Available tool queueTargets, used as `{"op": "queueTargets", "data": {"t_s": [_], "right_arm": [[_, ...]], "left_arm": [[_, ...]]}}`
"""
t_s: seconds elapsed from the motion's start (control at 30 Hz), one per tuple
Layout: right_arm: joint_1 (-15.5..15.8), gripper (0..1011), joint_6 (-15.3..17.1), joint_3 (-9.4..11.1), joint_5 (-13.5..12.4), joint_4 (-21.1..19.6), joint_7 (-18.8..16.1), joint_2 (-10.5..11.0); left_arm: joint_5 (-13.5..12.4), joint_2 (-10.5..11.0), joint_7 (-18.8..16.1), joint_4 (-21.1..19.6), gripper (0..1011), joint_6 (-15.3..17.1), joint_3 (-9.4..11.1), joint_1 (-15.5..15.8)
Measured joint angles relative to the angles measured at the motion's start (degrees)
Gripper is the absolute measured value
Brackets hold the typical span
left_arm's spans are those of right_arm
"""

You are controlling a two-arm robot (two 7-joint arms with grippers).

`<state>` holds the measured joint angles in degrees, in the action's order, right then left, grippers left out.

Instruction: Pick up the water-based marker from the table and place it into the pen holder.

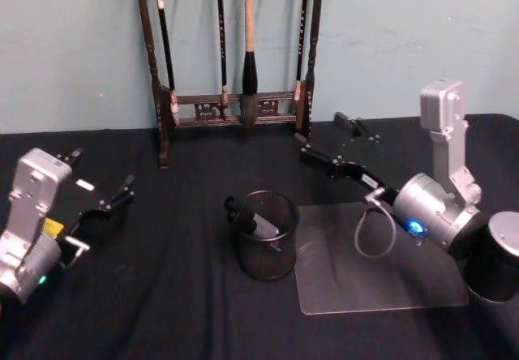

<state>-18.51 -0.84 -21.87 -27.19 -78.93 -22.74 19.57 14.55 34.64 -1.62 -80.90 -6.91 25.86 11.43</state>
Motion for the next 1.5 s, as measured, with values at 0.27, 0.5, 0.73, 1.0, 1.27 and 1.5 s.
{"op": "queueTargets", "data": {"t_s": [0.27, 0.5, 0.73, 1.0, 1.27, 1.5], "right_arm": [[2.53, 1000, -0.64, 3.16, 4.72, -0.23, 4.34, 1.16], [4.36, 1000, -1.14, 3.99, 8.33, 0.39, 6.76, 1.29], [5.53, 1000, -2.03, 4.13, 11.1, 1.62, 7.99, 0.82], [6.29, 1000, -1.79, 4.78, 12.35, 3.0, 8.06, -0.18], [6.36, 1000, -1.57, 4.91, 12.68, 3.16, 8.02, -0.37], [6.31, 1000, -1.57, 4.83, 12.54, 3.08, 7.99, -0.32]], "left_arm": [[0.0, 0.0, 0.0, 0.0, 1001, 0.0, 0.0, 0.0], [0.0, 0.0, 0.0, 0.0, 1001, 0.0, 0.0, 0.0], [0.0, 0.0, 0.0, 0.0, 1001, 0.0, 0.0, 0.0], [0.0, 0.0, 0.0, 0.0, 1001, 0.0, 0.0, 0.0], [0.0, 0.0, 0.0, 0.0, 1001, 0.0, 0.0, 0.0], [0.0, 0.0, 0.0, 0.0, 1001, 0.0, 0.0, 0.0]]}}
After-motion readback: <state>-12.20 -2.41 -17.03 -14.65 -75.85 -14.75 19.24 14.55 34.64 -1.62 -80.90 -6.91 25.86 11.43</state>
